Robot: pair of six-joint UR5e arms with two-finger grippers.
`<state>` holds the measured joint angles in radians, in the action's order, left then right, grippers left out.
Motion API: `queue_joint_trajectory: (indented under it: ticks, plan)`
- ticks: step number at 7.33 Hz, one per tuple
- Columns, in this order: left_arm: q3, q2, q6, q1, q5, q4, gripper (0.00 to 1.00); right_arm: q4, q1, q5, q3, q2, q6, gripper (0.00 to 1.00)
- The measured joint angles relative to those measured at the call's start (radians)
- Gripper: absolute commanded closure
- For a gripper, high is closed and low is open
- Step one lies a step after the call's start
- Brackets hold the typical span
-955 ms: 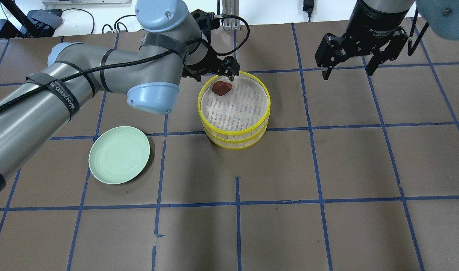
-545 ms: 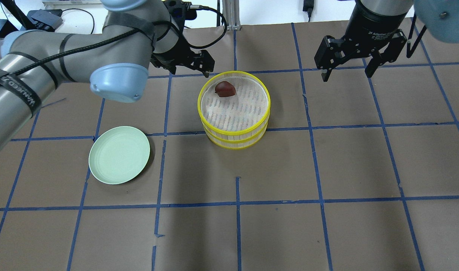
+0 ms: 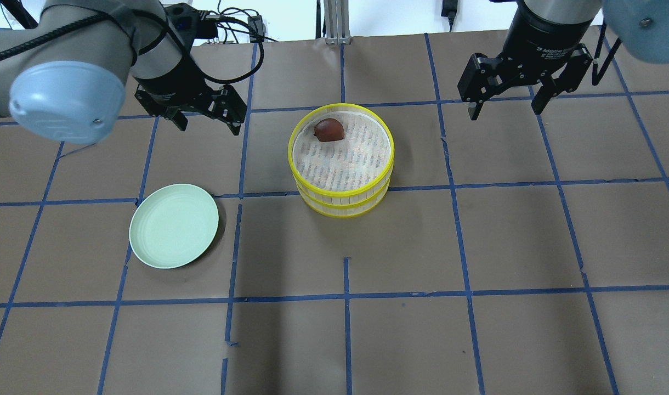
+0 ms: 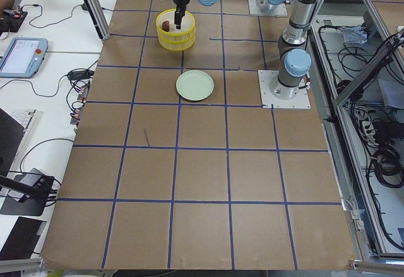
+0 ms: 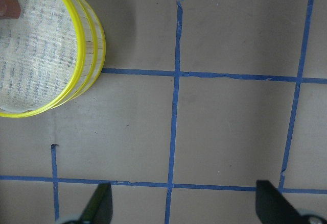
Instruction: Place buns in different layers of steamer
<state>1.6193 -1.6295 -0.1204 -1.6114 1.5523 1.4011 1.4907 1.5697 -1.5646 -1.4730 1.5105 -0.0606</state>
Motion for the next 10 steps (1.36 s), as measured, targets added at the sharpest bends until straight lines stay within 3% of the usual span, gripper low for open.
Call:
queue_joint_trajectory:
  ticks: [3, 10]
  plan:
    - [0.015, 0.078, -0.093, 0.009, 0.032, 0.084, 0.0, 0.0, 0.001, 0.001, -0.001, 0.0, 0.004, 0.0]
    - [0.061, 0.102, -0.169, 0.061, 0.025, 0.097, 0.0, -0.001, 0.001, 0.001, -0.001, -0.001, 0.004, 0.0]
